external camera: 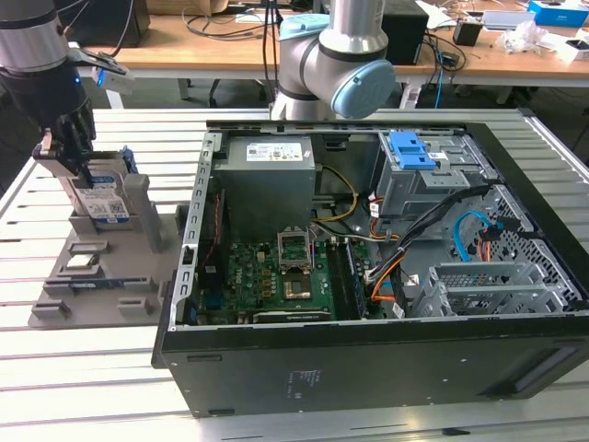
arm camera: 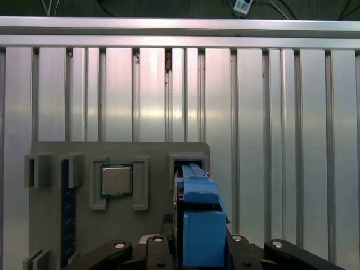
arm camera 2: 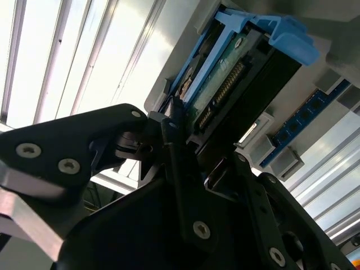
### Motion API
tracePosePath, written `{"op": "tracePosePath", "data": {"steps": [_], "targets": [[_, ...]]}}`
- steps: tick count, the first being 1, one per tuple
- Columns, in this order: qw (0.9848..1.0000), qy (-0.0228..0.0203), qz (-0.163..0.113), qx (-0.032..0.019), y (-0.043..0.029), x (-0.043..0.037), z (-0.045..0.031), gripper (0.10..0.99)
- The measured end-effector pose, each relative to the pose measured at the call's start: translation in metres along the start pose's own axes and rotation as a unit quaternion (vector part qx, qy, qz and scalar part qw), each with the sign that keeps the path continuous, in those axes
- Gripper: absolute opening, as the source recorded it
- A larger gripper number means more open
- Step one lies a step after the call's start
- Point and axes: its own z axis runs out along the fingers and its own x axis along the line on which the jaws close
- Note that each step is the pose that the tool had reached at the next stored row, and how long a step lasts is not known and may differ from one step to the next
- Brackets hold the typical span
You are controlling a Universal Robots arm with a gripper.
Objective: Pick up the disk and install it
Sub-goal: 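Pick up the disk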
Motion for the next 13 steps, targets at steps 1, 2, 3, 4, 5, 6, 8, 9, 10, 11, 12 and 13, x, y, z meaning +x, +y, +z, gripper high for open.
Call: {"op": "tracePosePath", "data": {"steps": [1, 2, 3, 4, 5, 6, 8, 9, 10, 11, 12, 13], "targets": [[1.0000, 0.0000, 0.000, 0.0000, 0.0000, 0.0000, 0.0000, 0.369], [1.0000, 0.0000, 0.000, 0.0000, 0.0000, 0.0000, 0.0000, 0.365], [1.0000, 0.0000, 0.000, 0.0000, 0.0000, 0.0000, 0.0000, 0.365], [1.0000, 0.0000, 0.000, 0.0000, 0.0000, 0.0000, 0.0000, 0.365], [1.0000, 0.0000, 0.000, 0.0000, 0.0000, 0.0000, 0.0000, 0.365], [1.0000, 0.0000, 0.000, 0.0000, 0.0000, 0.0000, 0.0000, 0.365], [1.0000, 0.0000, 0.000, 0.0000, 0.0000, 0.0000, -0.0001, 0.365], [1.0000, 0.0000, 0.000, 0.0001, 0.0000, 0.0000, -0.0009, 0.365], [1.0000, 0.0000, 0.000, 0.0001, 0.0001, 0.0000, -0.0022, 0.365], [1.0000, 0.0000, 0.000, 0.0000, 0.0001, -0.0001, -0.0038, 0.365], [1.0000, 0.0000, 0.000, 0.0000, 0.0002, -0.0001, -0.0061, 0.365], [1.0000, 0.0000, 0.000, 0.0000, 0.0003, -0.0002, -0.0077, 0.365]]}}
